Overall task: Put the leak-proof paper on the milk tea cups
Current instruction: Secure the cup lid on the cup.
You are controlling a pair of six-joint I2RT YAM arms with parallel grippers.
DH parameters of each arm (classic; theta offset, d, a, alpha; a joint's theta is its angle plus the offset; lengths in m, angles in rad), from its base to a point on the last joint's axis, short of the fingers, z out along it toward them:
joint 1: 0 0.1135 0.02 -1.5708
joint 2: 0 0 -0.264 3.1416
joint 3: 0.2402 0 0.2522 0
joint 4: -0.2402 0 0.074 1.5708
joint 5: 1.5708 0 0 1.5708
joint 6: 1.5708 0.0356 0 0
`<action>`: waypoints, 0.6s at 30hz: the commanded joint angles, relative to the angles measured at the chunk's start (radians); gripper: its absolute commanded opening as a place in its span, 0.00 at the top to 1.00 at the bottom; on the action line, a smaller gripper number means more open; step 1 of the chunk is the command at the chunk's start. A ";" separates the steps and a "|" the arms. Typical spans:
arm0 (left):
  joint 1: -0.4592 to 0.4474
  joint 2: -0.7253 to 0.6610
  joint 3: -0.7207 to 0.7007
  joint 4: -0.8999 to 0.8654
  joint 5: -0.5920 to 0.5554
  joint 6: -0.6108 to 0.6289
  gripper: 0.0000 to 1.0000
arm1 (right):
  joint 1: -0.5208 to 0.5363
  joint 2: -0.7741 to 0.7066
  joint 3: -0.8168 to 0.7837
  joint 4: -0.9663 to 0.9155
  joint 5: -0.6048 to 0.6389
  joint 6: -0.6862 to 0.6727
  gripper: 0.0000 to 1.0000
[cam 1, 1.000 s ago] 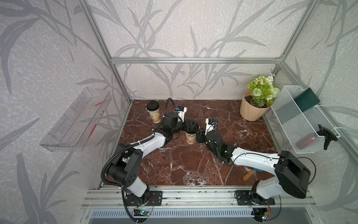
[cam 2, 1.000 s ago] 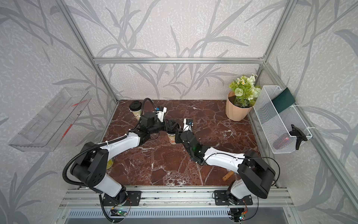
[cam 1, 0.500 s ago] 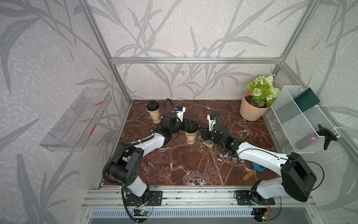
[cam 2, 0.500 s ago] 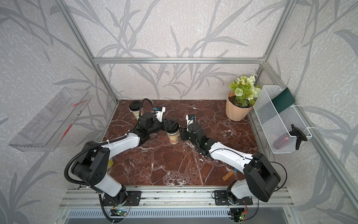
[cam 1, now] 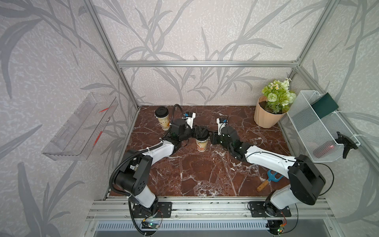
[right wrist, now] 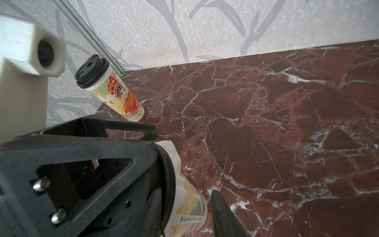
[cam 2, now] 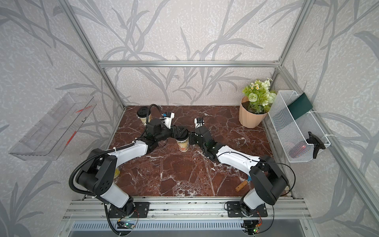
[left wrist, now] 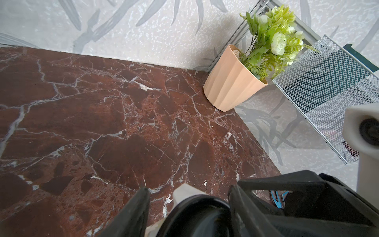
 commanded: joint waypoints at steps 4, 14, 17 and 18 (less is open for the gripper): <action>-0.011 0.124 -0.109 -0.292 -0.068 0.062 0.38 | 0.068 0.062 -0.039 -0.113 0.058 -0.020 0.59; -0.019 0.146 -0.106 -0.292 -0.084 0.062 0.38 | 0.125 0.128 -0.104 -0.142 0.067 0.018 0.60; -0.022 0.155 -0.104 -0.290 -0.080 0.061 0.38 | 0.140 0.159 -0.128 -0.120 0.061 0.041 0.60; -0.021 0.157 -0.104 -0.291 -0.080 0.061 0.38 | 0.150 0.180 -0.137 -0.110 0.065 0.048 0.60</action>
